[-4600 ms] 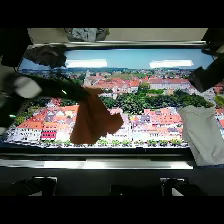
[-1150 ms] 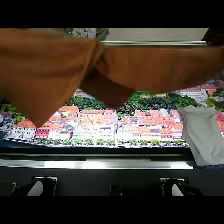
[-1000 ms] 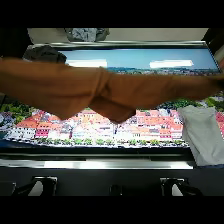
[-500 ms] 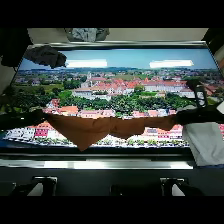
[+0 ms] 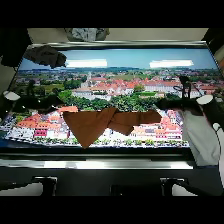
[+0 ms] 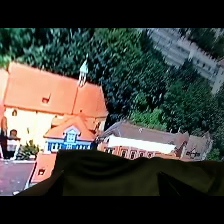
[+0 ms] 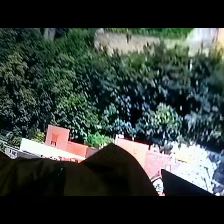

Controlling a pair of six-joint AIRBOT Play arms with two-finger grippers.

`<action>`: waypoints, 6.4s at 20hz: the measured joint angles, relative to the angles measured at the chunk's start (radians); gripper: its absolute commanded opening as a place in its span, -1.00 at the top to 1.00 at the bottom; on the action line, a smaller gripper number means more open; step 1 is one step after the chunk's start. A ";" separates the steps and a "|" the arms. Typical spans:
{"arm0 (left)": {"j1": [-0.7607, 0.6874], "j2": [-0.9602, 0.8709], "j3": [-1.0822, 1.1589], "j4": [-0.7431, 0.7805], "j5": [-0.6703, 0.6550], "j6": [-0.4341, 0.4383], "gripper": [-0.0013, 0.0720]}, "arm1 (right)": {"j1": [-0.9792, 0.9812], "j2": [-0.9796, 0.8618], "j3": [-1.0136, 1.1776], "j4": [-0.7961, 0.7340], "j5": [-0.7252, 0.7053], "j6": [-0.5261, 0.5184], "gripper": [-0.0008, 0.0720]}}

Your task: Fold the shirts.

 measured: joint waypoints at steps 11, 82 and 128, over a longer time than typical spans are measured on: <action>0.005 0.255 -0.271 0.210 -0.249 -0.109 -0.97 | 0.000 -0.063 0.369 -0.419 0.509 0.089 -0.93; 0.127 0.652 0.307 0.183 -0.270 -0.104 0.90 | 0.088 0.565 0.274 -0.257 0.693 0.065 0.87; -0.439 0.156 -0.461 -0.039 0.225 -0.164 0.90 | -0.134 -0.097 0.172 -0.256 0.599 -0.008 -0.98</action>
